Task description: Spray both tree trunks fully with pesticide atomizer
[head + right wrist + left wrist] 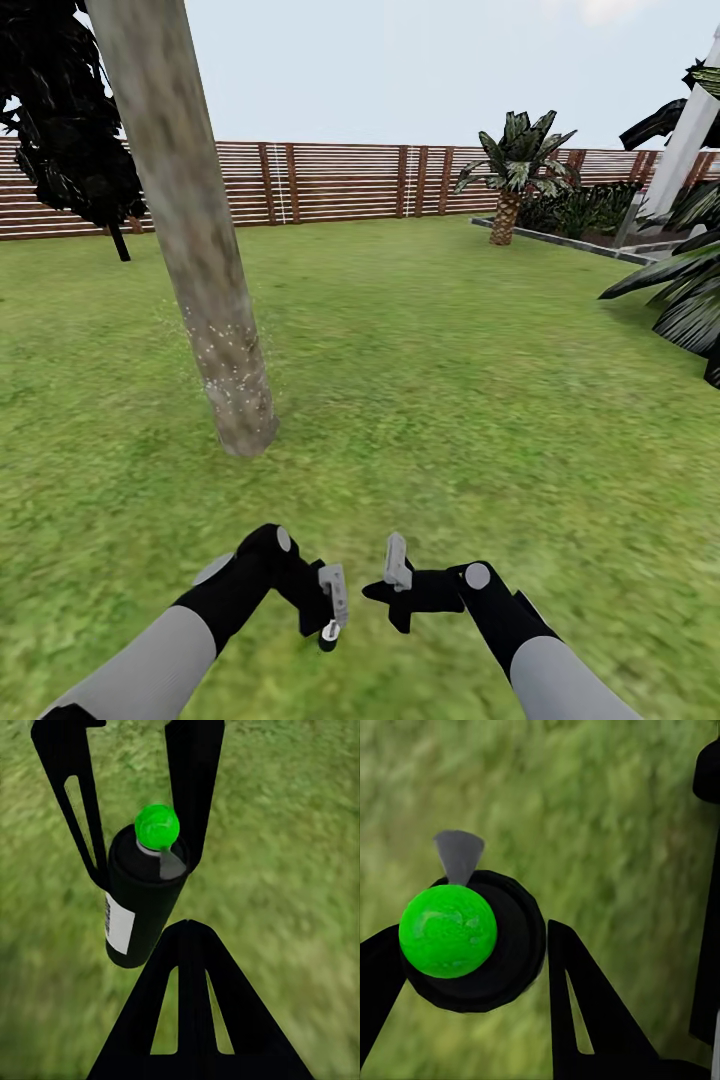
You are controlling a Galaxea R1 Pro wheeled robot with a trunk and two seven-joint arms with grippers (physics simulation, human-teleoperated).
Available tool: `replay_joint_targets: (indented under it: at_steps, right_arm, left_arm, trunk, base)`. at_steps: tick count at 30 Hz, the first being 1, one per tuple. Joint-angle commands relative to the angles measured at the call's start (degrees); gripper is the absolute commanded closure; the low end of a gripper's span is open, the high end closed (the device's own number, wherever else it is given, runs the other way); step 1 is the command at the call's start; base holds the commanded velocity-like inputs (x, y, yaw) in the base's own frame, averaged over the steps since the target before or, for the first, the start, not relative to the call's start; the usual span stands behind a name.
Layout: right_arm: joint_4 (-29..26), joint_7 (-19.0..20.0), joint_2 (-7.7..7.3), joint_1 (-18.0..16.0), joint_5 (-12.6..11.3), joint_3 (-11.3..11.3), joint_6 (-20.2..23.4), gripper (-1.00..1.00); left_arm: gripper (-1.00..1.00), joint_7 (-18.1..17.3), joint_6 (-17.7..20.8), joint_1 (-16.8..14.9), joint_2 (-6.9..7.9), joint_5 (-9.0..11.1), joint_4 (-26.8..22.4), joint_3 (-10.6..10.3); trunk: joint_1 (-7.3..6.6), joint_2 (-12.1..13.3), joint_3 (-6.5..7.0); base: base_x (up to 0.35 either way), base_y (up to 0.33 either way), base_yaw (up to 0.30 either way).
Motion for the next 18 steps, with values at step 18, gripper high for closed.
replay_joint_targets:
  at_steps: [18]
  right_arm:
    - [0.0, 0.0, 0.7, 0.0, 0.0, 0.0, 0.0, 1.0]
  left_arm:
    - [1.0, -0.04, -0.07, 0.0, -2.05, -0.34, -0.01, -0.01]
  trunk:
    - [0.0, 0.0, 0.0]
  base:
    - [0.0, 0.0, 0.0]
